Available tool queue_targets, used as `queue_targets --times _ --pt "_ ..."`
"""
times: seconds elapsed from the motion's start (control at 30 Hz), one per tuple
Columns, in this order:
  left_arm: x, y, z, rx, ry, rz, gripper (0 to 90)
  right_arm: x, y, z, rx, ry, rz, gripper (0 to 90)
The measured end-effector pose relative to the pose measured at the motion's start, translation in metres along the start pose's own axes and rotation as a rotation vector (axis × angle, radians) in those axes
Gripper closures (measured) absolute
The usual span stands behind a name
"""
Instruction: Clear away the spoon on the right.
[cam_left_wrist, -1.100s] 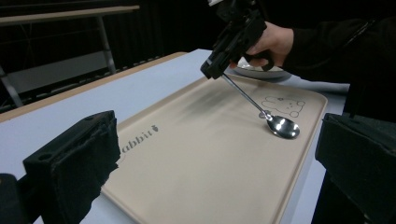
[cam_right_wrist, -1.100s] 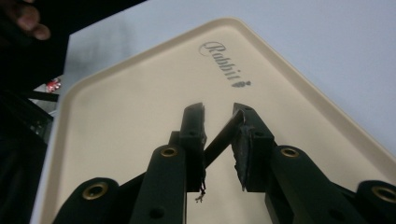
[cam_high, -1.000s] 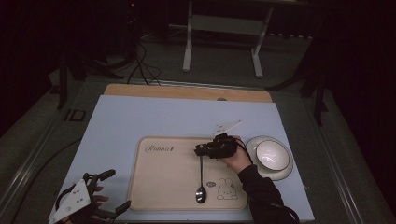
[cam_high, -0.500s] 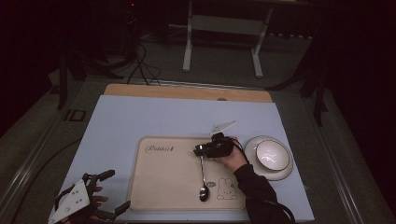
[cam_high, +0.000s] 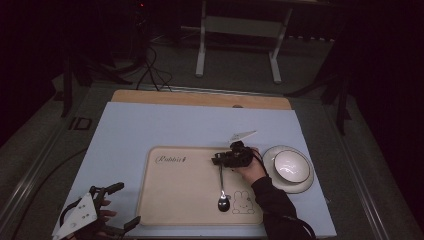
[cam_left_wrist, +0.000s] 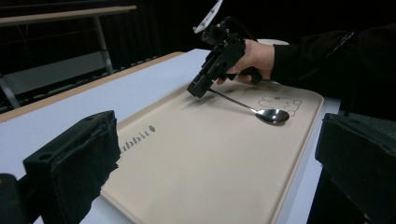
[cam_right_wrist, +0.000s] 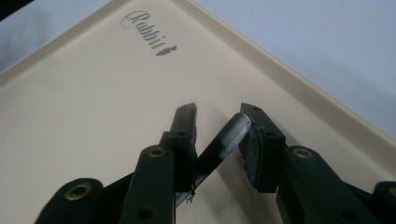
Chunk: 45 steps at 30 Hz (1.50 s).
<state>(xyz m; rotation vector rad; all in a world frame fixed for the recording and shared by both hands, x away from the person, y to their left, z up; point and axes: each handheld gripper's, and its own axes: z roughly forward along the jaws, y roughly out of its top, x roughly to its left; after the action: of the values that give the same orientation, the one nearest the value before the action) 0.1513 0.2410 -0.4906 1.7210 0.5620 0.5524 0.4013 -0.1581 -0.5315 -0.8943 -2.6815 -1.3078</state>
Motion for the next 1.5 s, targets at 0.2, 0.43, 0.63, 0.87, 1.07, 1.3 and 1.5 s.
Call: queue_targets --times 0.2,0.43,0.63,0.87,1.07,1.3,1.5 --pt "0.000 0.000 0.000 0.000 -0.001 0.001 0.0 -0.004 -0.002 -0.002 -0.012 -0.006 0.027 66.0" --pt "0.000 0.000 0.000 0.002 -0.003 0.003 0.0 -0.006 -0.003 -0.001 0.016 -0.063 0.040 61.1" --pt "0.000 0.000 0.000 0.001 -0.004 0.004 0.0 -0.008 -0.003 -0.002 -0.001 -0.075 0.058 56.3" --pt "0.000 0.000 0.000 0.001 -0.004 0.002 0.0 -0.006 0.002 -0.007 -0.026 -0.075 0.058 52.0" --pt "-0.001 0.000 0.000 0.001 -0.005 0.003 0.0 0.002 0.007 -0.012 -0.033 -0.079 0.050 43.8" --pt "-0.001 0.000 0.000 0.001 -0.004 0.003 0.0 0.012 0.011 -0.021 -0.082 -0.033 0.056 23.3" --pt "-0.001 0.001 0.000 0.002 -0.004 0.002 0.0 0.025 0.016 -0.033 -0.093 -0.056 0.020 19.2"
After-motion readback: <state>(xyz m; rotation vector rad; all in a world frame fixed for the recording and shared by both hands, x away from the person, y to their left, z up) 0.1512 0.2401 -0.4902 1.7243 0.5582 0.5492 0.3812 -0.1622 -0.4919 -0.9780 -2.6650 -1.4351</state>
